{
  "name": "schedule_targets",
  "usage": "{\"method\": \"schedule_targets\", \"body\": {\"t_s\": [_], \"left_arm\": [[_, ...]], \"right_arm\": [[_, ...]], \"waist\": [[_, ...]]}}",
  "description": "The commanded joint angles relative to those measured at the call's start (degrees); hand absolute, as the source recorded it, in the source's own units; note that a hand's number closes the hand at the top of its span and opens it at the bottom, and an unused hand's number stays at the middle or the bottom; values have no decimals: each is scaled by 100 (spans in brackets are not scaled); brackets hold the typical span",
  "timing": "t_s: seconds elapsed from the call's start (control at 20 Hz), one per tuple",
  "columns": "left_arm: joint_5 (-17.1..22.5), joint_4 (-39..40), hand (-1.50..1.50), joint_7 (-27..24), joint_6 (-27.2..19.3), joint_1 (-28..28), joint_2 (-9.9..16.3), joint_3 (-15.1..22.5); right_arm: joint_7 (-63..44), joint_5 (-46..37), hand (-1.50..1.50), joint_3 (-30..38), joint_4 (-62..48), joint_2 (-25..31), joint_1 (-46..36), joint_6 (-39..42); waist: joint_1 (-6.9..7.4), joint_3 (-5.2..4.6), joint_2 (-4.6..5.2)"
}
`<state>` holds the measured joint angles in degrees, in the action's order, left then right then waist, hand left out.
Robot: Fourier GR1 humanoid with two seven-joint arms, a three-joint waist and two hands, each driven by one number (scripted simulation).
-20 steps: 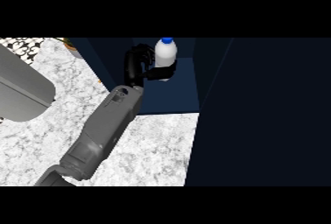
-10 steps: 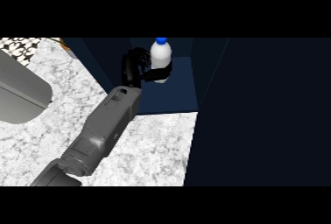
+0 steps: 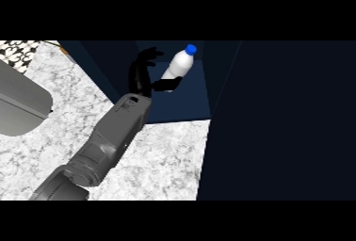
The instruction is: Pick up the bottled water, place it into the cabinet and close the cabinet
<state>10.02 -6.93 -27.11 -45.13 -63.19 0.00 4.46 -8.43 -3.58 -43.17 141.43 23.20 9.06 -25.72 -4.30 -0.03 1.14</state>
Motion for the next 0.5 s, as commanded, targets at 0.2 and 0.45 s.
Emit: {"method": "schedule_targets", "body": {"t_s": [0.2, 0.45], "left_arm": [[-148, 333, -150, -21, -425, 54, 82, 17], [-135, 255, -150, 42, -372, -31, 0, -3]], "right_arm": [[-120, -272, -150, -272, 380, 80, 88, -14], [-389, -82, -150, -95, 370, 5, -171, -1]], "waist": [[-65, -12, 39], [5, -12, 26]]}}
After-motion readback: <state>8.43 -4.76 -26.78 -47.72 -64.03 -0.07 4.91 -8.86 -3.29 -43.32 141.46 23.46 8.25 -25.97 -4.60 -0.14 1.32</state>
